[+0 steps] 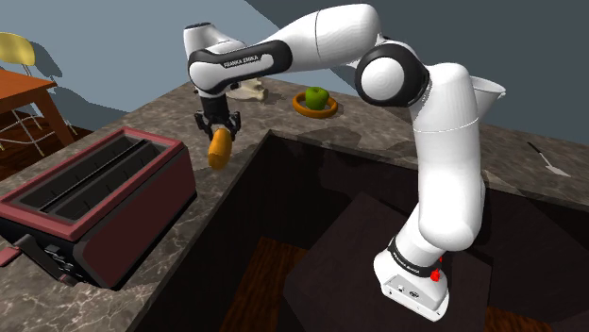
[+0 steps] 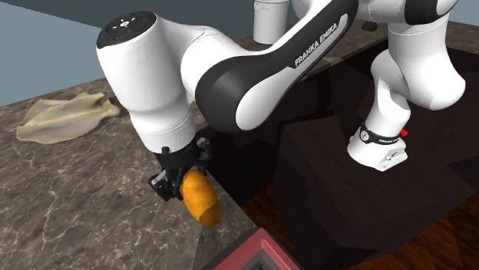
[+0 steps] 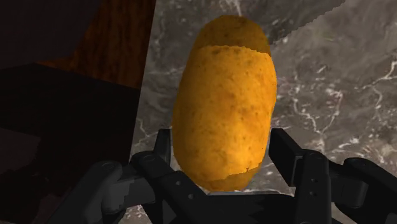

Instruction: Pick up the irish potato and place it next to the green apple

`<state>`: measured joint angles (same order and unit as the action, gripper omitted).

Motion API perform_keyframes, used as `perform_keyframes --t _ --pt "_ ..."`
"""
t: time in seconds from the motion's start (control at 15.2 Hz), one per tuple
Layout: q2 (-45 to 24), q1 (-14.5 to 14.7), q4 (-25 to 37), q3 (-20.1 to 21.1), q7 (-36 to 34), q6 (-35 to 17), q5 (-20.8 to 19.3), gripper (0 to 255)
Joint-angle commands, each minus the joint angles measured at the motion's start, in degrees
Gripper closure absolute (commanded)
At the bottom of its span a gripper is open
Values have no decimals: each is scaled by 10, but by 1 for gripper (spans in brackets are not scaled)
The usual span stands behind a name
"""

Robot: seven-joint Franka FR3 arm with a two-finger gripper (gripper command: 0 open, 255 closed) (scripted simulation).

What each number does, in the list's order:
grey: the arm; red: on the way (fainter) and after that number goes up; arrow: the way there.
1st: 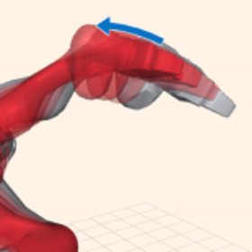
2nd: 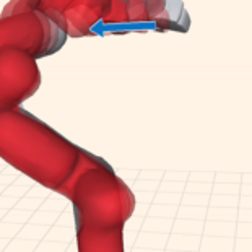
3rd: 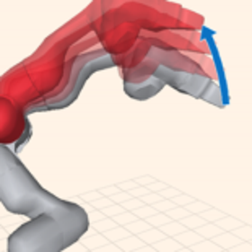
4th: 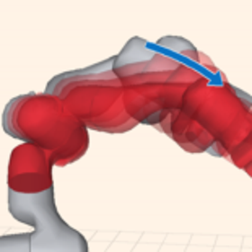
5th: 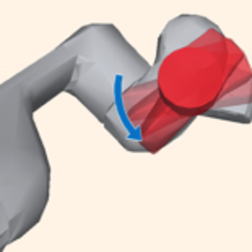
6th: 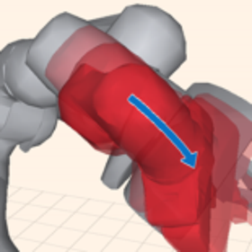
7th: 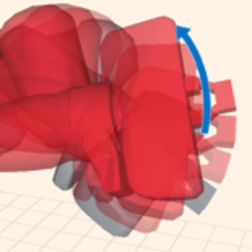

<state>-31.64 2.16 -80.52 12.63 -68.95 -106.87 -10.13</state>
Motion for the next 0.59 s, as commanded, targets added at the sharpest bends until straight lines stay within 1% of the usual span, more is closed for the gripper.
perform_keyframes --t 0.0,0.53 --pt "6 0 7 1 1 12 1 255" --pt "15 2 54 3 6 68 5 255"
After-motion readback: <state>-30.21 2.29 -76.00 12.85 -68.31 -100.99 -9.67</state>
